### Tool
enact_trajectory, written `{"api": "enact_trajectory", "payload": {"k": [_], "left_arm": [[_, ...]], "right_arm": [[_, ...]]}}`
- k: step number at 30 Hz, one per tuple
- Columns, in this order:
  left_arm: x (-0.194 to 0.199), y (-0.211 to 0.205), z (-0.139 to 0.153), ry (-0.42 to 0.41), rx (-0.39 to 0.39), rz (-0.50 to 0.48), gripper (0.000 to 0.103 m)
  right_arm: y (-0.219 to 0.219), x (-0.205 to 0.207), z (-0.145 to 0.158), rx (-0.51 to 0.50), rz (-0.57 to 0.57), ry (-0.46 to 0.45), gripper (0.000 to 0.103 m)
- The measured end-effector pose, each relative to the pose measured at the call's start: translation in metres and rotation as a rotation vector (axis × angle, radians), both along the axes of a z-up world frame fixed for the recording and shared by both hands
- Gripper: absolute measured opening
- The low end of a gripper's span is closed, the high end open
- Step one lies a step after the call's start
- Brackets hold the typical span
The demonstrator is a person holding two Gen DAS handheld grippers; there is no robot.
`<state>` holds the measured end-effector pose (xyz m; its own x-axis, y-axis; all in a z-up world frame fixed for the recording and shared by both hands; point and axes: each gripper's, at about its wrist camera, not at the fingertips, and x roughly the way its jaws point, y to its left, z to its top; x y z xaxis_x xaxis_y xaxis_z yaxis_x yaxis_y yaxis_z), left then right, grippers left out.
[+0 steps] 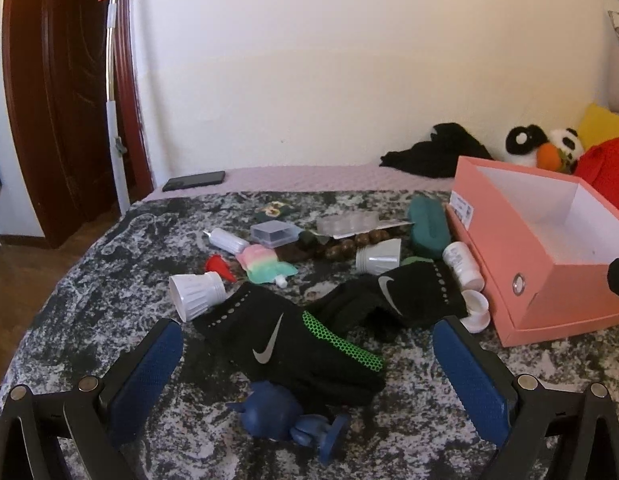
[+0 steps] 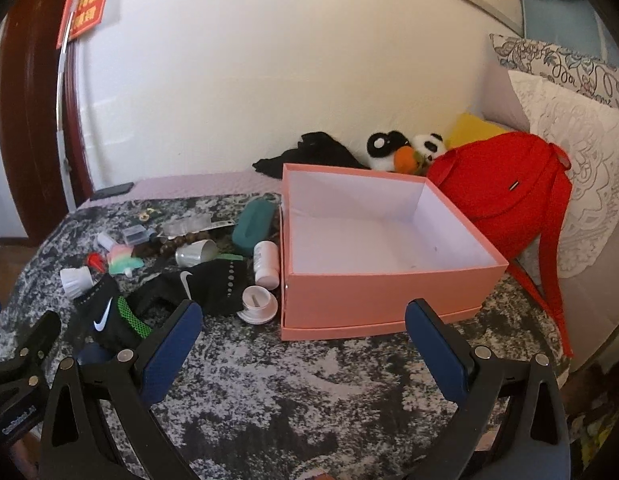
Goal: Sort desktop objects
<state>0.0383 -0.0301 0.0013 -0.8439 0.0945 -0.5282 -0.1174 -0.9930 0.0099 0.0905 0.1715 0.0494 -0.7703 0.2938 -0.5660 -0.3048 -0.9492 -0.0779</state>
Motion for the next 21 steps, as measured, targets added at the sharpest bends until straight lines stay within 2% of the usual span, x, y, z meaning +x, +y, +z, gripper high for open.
{"api": "enact_trajectory", "payload": {"k": [21], "left_arm": [[-0.0038, 0.0007, -0.0037, -0.008, -0.018, 0.018, 0.103]], "right_arm": [[-0.0044, 0.0064, 0.0030, 0.010, 0.015, -0.009, 0.103]]}}
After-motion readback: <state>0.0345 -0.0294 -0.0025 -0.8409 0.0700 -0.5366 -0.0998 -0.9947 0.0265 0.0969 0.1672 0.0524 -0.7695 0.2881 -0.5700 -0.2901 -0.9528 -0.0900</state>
